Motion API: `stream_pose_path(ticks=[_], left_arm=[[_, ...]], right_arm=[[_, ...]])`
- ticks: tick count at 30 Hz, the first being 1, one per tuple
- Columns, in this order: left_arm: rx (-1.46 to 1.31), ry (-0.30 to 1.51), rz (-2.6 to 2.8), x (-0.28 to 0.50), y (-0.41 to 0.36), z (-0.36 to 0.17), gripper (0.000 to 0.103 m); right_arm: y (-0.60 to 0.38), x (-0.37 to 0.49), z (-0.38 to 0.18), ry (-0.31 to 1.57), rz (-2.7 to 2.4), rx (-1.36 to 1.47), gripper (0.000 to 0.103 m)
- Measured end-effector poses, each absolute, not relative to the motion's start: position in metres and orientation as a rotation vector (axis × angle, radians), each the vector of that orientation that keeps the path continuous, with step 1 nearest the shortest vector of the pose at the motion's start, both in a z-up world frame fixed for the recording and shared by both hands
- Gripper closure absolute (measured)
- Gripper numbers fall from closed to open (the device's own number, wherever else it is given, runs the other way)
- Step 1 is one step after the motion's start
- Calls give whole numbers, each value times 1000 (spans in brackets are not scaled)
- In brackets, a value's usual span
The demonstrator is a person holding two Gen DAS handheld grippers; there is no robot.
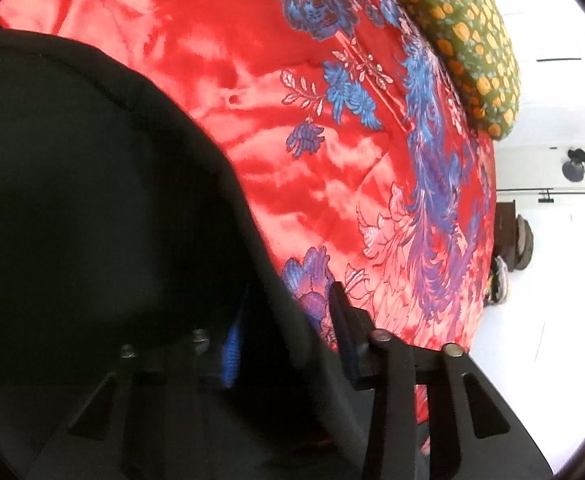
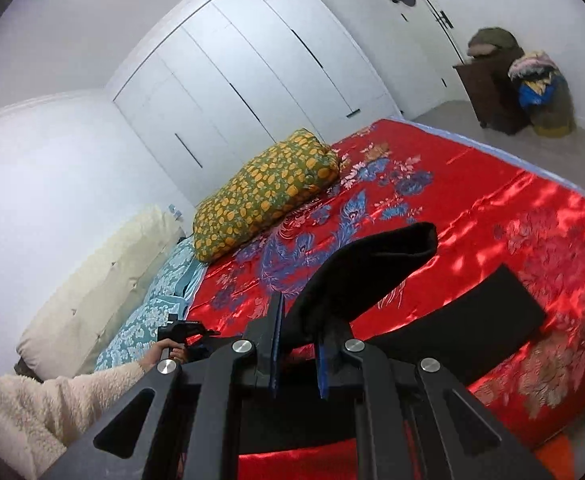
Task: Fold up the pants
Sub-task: 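Grasp the trouser waist with the left tool while the right tool holds the edge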
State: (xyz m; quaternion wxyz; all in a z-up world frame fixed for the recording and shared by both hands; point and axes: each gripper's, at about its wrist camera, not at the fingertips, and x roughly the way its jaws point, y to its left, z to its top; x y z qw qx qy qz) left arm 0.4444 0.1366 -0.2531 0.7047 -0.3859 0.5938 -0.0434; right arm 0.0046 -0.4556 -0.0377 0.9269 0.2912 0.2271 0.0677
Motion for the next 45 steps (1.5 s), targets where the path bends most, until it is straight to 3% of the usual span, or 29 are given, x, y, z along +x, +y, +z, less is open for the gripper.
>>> stream_pose_path(ticks=[1, 6, 9, 12, 15, 17, 21, 24, 29, 35, 39, 45], left_arm=[[-845, 1319, -89, 444, 137, -252, 96], [-863, 1186, -76, 423, 152, -209, 99], [-845, 959, -119, 381, 171, -134, 99], [-704, 717, -89, 291, 192, -70, 98], [-663, 745, -14, 216, 193, -93, 96], [-634, 871, 10, 185, 176, -143, 97], [-663, 1046, 30, 170, 158, -214, 97], [-656, 1118, 37, 169, 145, -232, 97], [-618, 1107, 11, 170, 135, -216, 97], [-580, 1134, -14, 156, 118, -212, 97], [-599, 1191, -11, 146, 120, -230, 97], [-517, 1188, -53, 148, 102, -224, 97]], right_arm=[[-457, 2, -36, 469, 142, 587, 89], [-476, 35, -57, 550, 112, 559, 90], [-499, 79, -55, 533, 111, 578, 90], [-510, 94, -36, 454, 135, 576, 91], [-526, 99, -57, 491, 86, 597, 91], [-540, 105, -106, 606, 20, 656, 91], [-559, 105, -195, 836, -141, 677, 91], [-562, 93, -227, 924, -225, 642, 91], [-574, 90, -230, 921, -249, 624, 91], [-572, 104, -189, 829, -205, 455, 91], [-584, 113, -217, 991, -248, 383, 91], [-582, 113, -215, 972, -276, 260, 91]])
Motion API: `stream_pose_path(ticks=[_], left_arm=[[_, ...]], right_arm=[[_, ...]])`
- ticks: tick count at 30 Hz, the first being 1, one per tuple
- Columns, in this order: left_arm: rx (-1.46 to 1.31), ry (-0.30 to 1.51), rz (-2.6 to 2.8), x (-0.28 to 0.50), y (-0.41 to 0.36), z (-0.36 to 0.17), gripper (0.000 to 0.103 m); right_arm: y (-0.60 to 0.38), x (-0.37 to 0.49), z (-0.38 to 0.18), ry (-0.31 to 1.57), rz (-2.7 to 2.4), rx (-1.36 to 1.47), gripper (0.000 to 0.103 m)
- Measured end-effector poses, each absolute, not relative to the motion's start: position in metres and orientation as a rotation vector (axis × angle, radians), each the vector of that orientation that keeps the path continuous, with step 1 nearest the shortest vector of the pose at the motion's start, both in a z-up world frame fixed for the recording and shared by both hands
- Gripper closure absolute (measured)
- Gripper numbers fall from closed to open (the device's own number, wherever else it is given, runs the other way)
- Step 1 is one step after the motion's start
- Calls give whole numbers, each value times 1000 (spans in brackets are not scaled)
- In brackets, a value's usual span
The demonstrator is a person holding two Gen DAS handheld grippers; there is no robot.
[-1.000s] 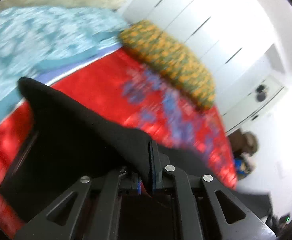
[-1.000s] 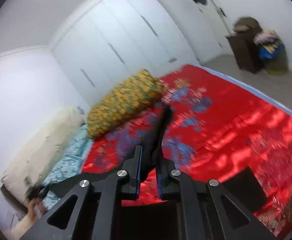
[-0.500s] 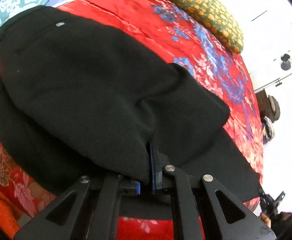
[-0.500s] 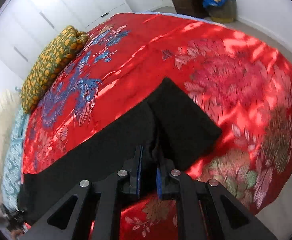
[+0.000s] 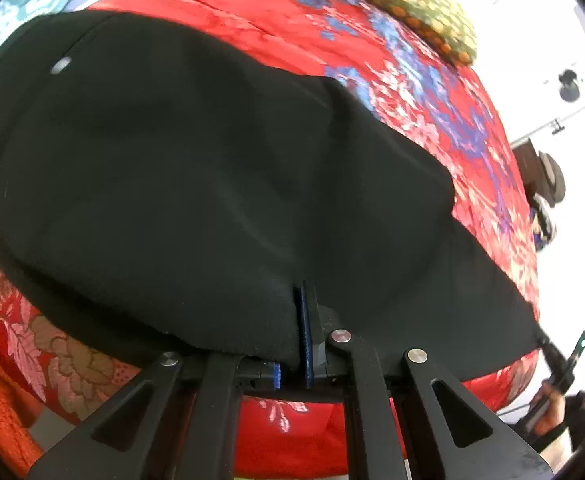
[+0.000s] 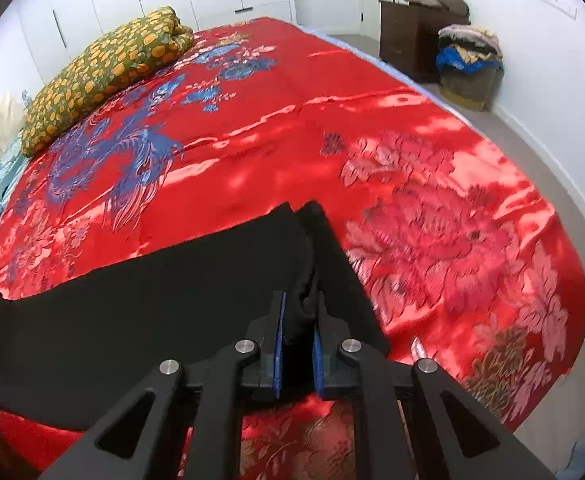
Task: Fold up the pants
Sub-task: 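Grasp the trouser waist with the left tool while the right tool holds the edge, then lay the black trousers flat and open both tools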
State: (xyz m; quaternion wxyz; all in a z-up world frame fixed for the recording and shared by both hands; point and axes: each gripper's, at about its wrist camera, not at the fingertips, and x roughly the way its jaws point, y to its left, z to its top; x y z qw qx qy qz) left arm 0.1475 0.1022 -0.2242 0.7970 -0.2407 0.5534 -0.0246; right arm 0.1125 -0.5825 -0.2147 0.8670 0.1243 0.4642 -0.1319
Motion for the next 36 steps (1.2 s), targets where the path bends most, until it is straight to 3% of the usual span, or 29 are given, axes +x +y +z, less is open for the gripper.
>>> stream_pose_path(ticks=[17, 18, 19, 20, 22, 26, 34, 36], left_arm=[[-464, 1258, -63, 147, 90, -235, 95], [-457, 1267, -60, 145, 91, -232, 95], [-453, 1274, -59, 143, 93, -231, 94], [-461, 1285, -61, 139, 96, -229, 93], [-483, 1312, -64, 132, 101, -228, 88], [-471, 1351, -45, 114, 107, -217, 56], [-346, 1221, -131, 105, 89, -173, 49], [-357, 1172, -206, 127, 83, -169, 42]], right_arm=[[-587, 102, -239, 1015, -340, 211, 89], [-586, 101, -240, 1017, -327, 209, 84], [-586, 100, -240, 1022, -326, 208, 67], [-586, 98, -238, 1021, -323, 208, 36], [-589, 88, -232, 1002, -362, 217, 1], [-599, 65, -211, 933, -431, 240, 1], [-496, 58, -169, 850, -226, 79, 0], [-453, 73, -173, 886, -53, 103, 0]])
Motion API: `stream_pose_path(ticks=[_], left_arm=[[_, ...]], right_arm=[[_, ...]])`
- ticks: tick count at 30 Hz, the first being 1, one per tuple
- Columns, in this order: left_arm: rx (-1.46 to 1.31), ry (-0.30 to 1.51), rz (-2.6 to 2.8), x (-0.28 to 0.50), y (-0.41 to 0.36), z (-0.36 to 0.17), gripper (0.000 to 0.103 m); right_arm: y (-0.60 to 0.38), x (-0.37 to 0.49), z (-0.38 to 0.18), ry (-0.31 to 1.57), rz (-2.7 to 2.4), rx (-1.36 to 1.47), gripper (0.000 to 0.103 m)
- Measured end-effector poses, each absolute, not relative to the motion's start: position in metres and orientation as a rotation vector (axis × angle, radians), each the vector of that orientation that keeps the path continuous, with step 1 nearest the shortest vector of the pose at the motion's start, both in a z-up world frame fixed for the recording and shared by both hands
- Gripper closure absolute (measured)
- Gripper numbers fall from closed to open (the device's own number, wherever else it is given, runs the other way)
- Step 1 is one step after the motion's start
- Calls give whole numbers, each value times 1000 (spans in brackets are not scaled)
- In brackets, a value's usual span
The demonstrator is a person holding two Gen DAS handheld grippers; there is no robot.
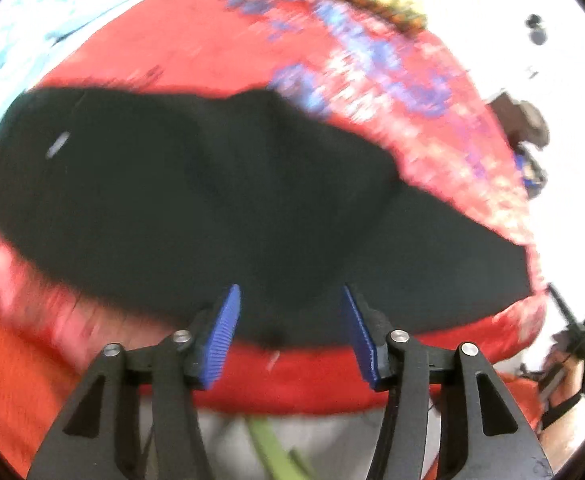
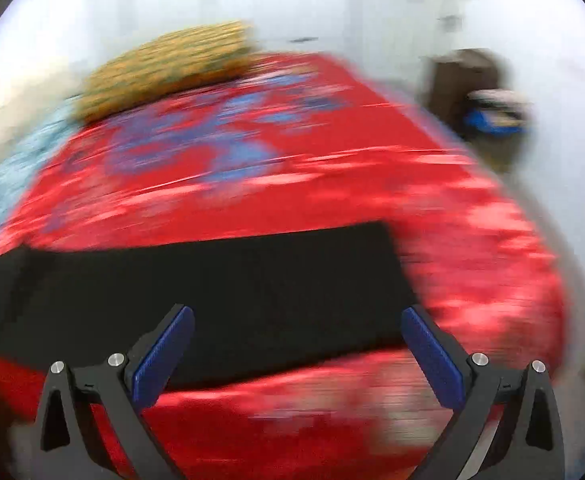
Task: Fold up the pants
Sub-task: 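Lay the black trousers flat and open both tools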
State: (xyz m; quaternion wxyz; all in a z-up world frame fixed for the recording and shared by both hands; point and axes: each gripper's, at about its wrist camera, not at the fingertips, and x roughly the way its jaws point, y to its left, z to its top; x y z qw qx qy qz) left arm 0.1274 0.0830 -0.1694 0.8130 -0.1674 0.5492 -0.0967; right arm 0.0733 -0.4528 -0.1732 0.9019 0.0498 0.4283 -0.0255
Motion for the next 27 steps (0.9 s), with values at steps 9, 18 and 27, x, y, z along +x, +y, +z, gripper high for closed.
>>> stream_pose_path(ticks=[9, 18, 27], left_arm=[[-355, 1197, -266, 277, 69, -229, 41], [-337, 1133, -91, 328, 82, -228, 47], [-194, 1091, -341, 225, 49, -185, 20]], right_arm=[[-340, 118, -215, 982, 189, 57, 0], [-386, 123, -242, 1008, 20, 250, 0], [-386, 168, -269, 1142, 106, 240, 0]])
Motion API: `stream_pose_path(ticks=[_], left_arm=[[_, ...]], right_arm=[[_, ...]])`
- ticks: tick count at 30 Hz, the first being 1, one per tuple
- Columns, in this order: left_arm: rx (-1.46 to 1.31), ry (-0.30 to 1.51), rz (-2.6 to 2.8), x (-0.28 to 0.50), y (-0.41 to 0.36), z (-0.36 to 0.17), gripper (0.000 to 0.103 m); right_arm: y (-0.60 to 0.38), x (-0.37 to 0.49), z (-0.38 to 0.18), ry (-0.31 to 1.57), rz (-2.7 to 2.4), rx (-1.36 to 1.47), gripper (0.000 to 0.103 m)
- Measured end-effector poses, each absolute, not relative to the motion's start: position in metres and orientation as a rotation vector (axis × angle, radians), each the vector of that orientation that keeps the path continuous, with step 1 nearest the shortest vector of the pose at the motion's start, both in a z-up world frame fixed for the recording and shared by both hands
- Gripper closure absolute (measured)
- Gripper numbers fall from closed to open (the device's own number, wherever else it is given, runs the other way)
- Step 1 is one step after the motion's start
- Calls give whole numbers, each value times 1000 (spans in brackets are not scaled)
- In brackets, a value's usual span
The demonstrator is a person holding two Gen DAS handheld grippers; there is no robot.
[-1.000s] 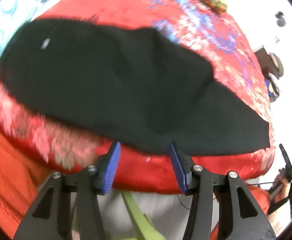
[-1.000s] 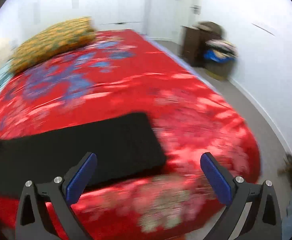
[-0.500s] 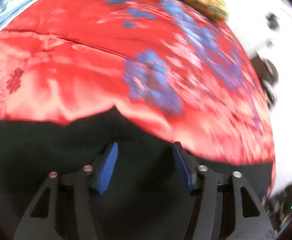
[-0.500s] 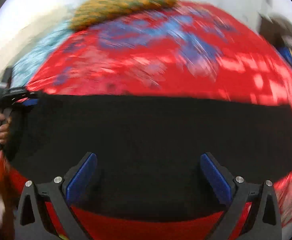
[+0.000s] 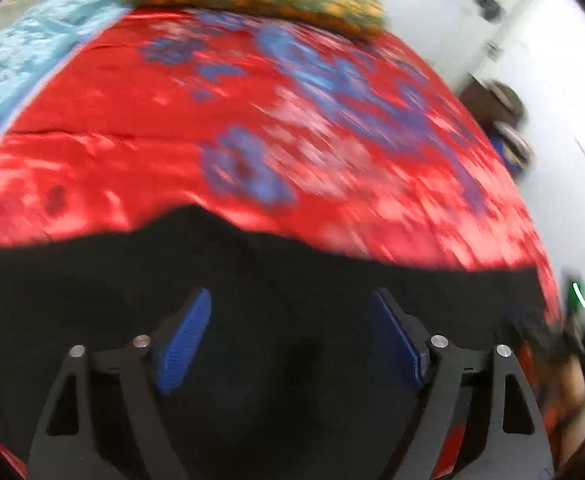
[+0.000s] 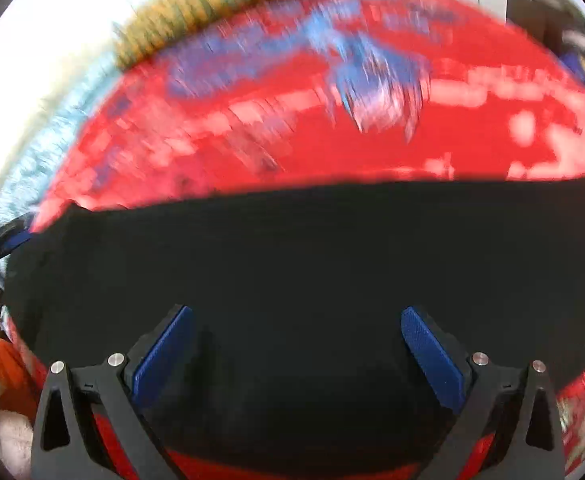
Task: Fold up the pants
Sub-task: 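Lay the black trousers flat and open both tools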
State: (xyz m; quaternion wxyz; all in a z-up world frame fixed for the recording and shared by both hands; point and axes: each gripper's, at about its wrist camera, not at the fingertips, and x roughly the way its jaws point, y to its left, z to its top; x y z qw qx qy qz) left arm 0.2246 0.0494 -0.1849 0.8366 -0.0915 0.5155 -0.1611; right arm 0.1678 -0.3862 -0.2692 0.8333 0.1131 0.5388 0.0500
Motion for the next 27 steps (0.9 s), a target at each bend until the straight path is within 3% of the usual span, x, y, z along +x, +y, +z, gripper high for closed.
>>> stream_pose_path(ticks=[4, 5, 9, 12, 15, 18, 20, 27], left_arm=[[-50, 1120, -381, 212, 8, -204, 21], [-42, 1125, -361, 216, 5, -209, 26], [-160, 1111, -261, 237, 13, -216, 29], [-104, 1114, -219, 253, 0, -231, 27], [3, 1097, -164, 274, -18, -246, 16], [-34, 1094, -125, 286, -17, -240, 15], [-116, 1086, -135, 288, -7, -226, 23], [-125, 1065, -257, 239, 2, -192, 22]], right_arm=[[-410, 204, -264, 1095, 53, 193, 0], [-422, 211, -257, 1090, 21, 230, 0], [-452, 201, -214, 986, 74, 341, 0], [-466, 182, -217, 1017, 20, 198, 0], [-511, 166, -262, 1166, -157, 222, 0], [-538, 140, -253, 1078, -257, 279, 2], [-535, 132, -234, 1024, -247, 314, 2], [-410, 168, -216, 1106, 215, 302, 2]])
